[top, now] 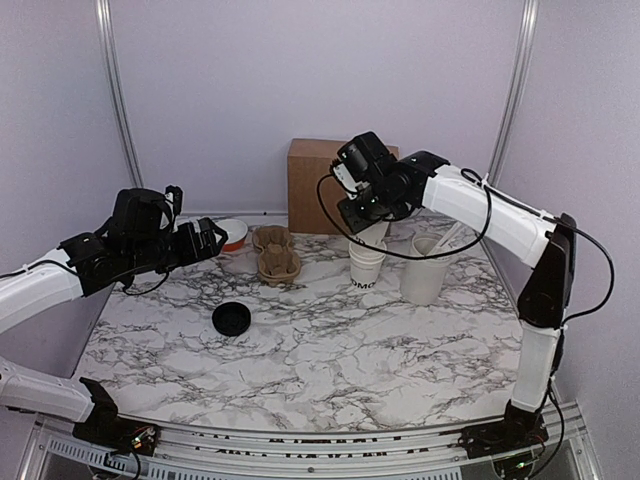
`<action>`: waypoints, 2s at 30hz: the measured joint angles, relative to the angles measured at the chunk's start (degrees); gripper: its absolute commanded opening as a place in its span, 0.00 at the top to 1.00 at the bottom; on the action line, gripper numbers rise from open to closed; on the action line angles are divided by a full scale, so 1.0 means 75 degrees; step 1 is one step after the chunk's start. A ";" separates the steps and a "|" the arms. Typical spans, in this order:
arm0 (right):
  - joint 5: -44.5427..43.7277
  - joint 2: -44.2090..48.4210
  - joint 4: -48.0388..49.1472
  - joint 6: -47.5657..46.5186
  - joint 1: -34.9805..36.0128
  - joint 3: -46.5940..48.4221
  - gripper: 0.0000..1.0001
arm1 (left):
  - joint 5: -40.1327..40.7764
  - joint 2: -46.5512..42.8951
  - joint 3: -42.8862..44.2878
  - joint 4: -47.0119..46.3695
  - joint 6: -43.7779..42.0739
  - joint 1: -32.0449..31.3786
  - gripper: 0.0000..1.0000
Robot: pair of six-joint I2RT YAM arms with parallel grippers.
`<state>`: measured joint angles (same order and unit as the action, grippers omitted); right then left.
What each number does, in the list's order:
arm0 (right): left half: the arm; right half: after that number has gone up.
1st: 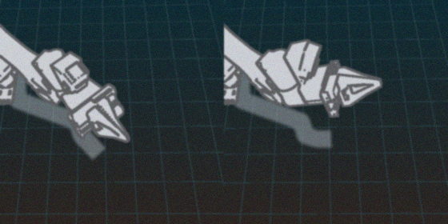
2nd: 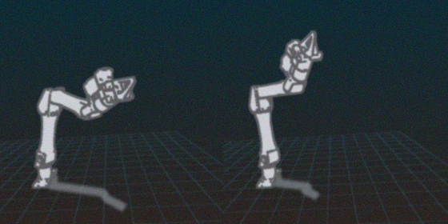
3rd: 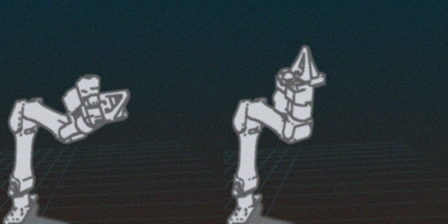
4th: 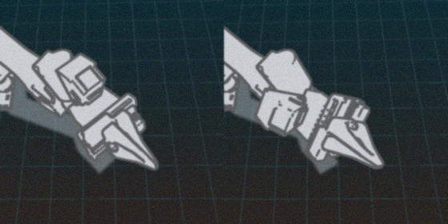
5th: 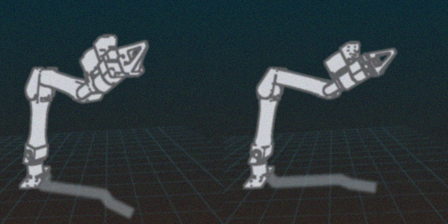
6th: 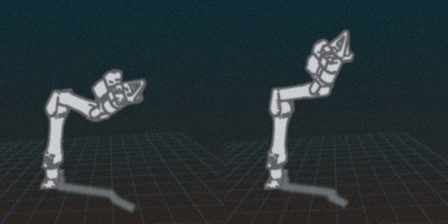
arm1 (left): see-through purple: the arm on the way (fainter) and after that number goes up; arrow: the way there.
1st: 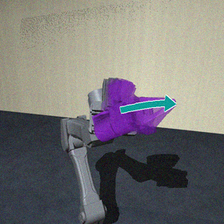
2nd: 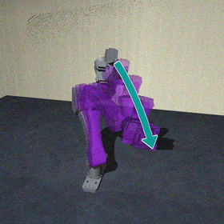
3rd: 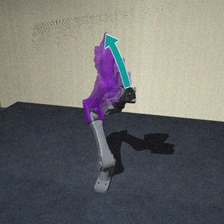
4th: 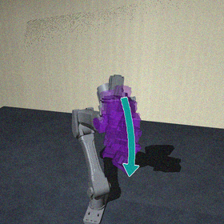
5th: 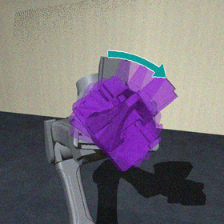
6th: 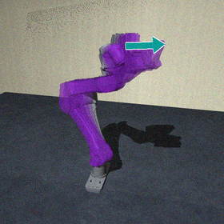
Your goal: Pack the takeout coffee
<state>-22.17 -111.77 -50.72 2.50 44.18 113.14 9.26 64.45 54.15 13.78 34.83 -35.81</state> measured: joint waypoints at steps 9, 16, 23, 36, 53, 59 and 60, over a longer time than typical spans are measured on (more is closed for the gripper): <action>0.0017 0.0522 -0.0102 0.0012 0.0638 -0.0058 1.00 | 0.0128 0.0076 -0.0332 0.0254 0.0143 0.0125 0.01; 0.0495 0.0691 0.0125 0.0303 0.1612 -0.1177 1.00 | 0.0169 0.0350 -0.0953 0.0498 0.0219 0.0294 0.05; 0.0973 0.0691 0.0580 0.0933 0.2267 -0.2690 1.00 | 0.0146 0.0586 -0.1460 0.0650 0.0256 0.0385 0.07; 0.1093 0.0764 0.1469 0.1938 0.2664 -0.3754 0.85 | -0.0032 0.0816 -0.1545 0.0650 0.0213 0.0385 0.07; 0.1335 0.1495 0.1868 0.2206 0.2734 -0.3829 0.56 | -0.0152 0.1026 -0.1545 0.0597 0.0108 0.0385 0.27; 0.1341 0.2124 0.2299 0.2209 0.2734 -0.4057 0.45 | -0.0181 0.1204 -0.1545 0.0589 0.0085 0.0385 0.38; 0.1332 0.2253 0.2396 0.2206 0.2731 -0.4141 0.44 | -0.0184 0.1244 -0.1545 0.0583 0.0070 0.0385 0.39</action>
<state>-12.19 -94.87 -32.75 19.05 64.66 82.08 7.88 73.78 42.57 18.15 35.35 -32.93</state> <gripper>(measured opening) 0.526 0.639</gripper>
